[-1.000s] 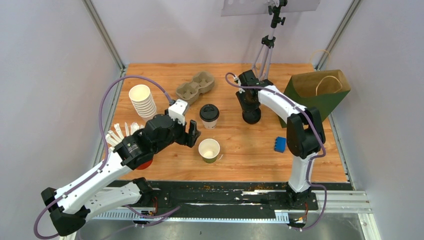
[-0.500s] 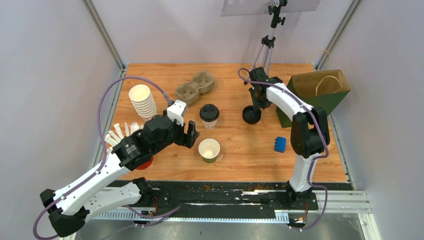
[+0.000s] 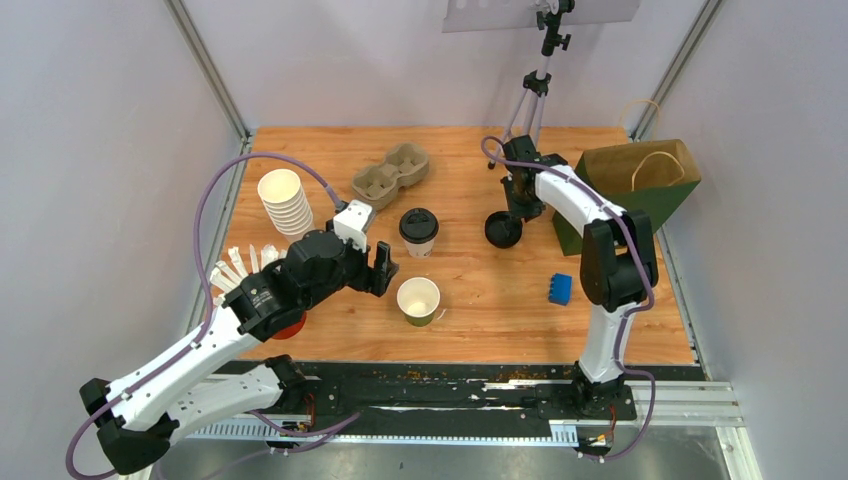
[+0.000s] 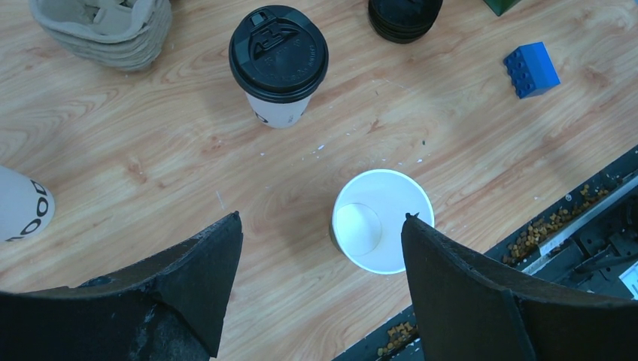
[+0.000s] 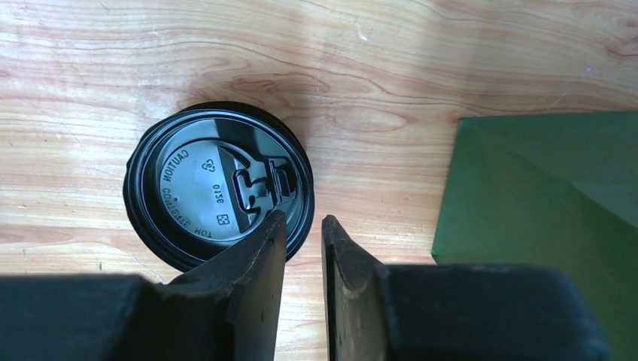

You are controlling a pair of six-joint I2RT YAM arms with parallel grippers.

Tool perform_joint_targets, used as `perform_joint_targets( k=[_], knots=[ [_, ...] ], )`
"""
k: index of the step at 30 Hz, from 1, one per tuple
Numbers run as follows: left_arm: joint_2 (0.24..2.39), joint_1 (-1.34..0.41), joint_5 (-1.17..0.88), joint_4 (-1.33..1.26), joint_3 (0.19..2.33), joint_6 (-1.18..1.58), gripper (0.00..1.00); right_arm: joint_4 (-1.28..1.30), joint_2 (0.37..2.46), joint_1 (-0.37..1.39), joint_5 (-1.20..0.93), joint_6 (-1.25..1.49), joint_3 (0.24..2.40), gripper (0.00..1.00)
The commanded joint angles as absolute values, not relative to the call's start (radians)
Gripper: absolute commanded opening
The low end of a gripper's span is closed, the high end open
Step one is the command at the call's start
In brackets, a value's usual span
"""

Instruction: Pack the takeout coffee

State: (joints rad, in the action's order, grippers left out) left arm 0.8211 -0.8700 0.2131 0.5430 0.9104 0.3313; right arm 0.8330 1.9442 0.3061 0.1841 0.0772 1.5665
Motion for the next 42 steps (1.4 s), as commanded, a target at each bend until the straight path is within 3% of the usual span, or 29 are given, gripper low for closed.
perform_joint_targets(
  k=[1,12,21,26,42],
  knots=[
    [0.820,-0.874,0.225,0.523,0.930,0.315,0.85,0.802,1.964,0.302,0.159,0.083,1.575,0.24],
    [0.828,-0.874,0.229,0.524,0.928,0.308,0.85,0.805,1.991,0.299,0.170,0.087,1.576,0.24],
    [0.837,-0.874,0.227,0.521,0.930,0.304,0.85,0.807,1.995,0.296,0.170,0.078,1.576,0.12],
    [0.833,-0.874,0.228,0.523,0.931,0.304,0.85,0.810,1.996,0.296,0.170,0.073,1.580,0.00],
    [0.831,-0.874,0.221,0.520,0.940,0.311,0.86,0.858,1.897,0.298,0.139,0.064,1.617,0.00]
  ],
)
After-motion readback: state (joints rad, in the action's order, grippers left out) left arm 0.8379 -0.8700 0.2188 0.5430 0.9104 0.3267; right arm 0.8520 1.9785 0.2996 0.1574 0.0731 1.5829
